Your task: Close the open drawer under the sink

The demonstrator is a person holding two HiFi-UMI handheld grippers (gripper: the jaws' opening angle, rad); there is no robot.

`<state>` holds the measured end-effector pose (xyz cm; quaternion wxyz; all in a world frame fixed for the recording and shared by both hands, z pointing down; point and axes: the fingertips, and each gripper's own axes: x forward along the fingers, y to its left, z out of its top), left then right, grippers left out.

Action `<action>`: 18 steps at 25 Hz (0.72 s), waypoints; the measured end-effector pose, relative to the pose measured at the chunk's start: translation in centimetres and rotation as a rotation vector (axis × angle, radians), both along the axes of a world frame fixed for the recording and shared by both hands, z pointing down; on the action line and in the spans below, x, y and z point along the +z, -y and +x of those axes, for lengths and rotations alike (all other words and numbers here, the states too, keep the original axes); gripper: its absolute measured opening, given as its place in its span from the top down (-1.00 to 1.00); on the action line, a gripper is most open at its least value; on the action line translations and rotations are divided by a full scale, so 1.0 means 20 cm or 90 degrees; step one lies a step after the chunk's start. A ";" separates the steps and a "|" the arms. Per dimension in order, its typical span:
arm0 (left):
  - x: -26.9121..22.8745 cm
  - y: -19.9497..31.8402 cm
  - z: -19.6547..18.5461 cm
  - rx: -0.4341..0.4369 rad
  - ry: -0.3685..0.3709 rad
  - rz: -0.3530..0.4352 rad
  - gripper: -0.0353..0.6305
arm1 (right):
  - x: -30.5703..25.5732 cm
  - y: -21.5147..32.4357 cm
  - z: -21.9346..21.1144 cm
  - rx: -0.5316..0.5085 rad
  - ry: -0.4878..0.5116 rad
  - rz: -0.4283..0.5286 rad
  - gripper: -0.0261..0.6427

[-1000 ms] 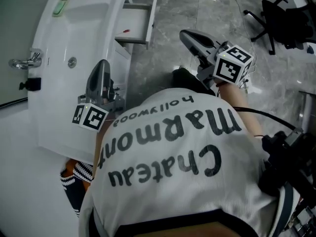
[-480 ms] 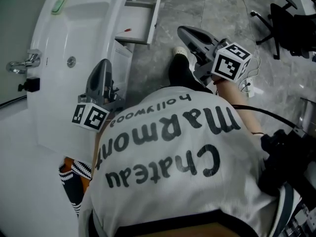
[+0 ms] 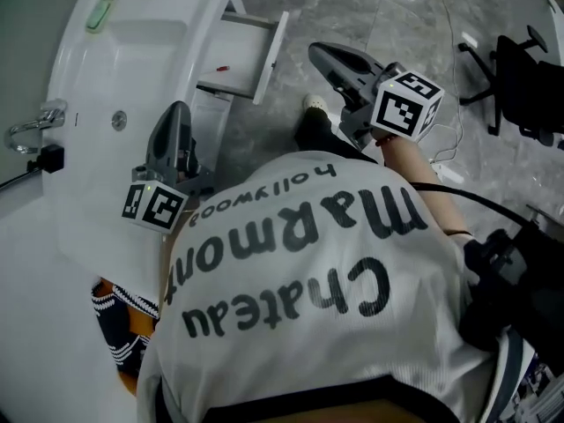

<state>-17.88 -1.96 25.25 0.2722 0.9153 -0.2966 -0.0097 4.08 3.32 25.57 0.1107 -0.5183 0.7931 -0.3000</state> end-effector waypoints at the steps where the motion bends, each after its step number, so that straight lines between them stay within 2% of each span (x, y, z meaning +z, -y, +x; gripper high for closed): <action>1: -0.01 0.02 0.03 -0.008 0.003 0.002 0.87 | 0.00 0.04 0.04 -0.009 0.002 0.000 0.88; 8: -0.06 0.21 0.23 -0.069 0.008 0.012 0.87 | -0.03 0.33 0.24 -0.066 0.023 0.009 0.88; 13: -0.05 0.28 0.28 -0.128 0.005 0.019 0.87 | -0.02 0.51 0.28 -0.139 0.017 0.020 0.88; 18: -0.03 0.35 0.33 -0.169 0.007 0.016 0.87 | 0.03 0.67 0.28 -0.206 0.028 0.002 0.88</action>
